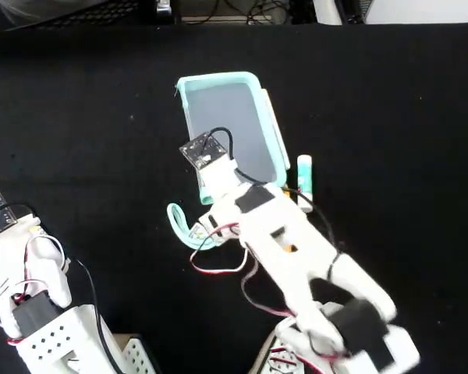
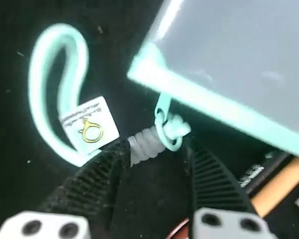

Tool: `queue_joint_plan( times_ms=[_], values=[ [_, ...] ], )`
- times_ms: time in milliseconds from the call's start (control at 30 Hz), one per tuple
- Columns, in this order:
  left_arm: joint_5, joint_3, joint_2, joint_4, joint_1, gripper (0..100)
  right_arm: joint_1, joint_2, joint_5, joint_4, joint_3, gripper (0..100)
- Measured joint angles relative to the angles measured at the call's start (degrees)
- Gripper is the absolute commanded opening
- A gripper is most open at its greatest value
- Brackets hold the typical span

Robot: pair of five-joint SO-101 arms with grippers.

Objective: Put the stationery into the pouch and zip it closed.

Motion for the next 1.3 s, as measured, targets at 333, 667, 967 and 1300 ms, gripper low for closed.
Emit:
queue_joint_plan(
  times_ms=[333, 667, 967, 1300],
  values=[
    [0.00, 0.00, 0.00, 0.00, 0.00, 3, 0.44, 17.93, -2.46, -0.26, -12.40, 18.9],
    [0.00, 0.00, 0.00, 0.00, 0.00, 3, 2.11, 20.31, 3.52, 1.32, -15.65, 1.1],
    [0.00, 0.00, 0.00, 0.00, 0.00, 3, 1.85, 2.55, 11.25, 1.32, -4.40, 1.1],
    [0.00, 0.88, 0.00, 0.00, 4.66, 3, 1.76, -16.26, 14.51, -1.58, 11.08, 1.5]
  ],
)
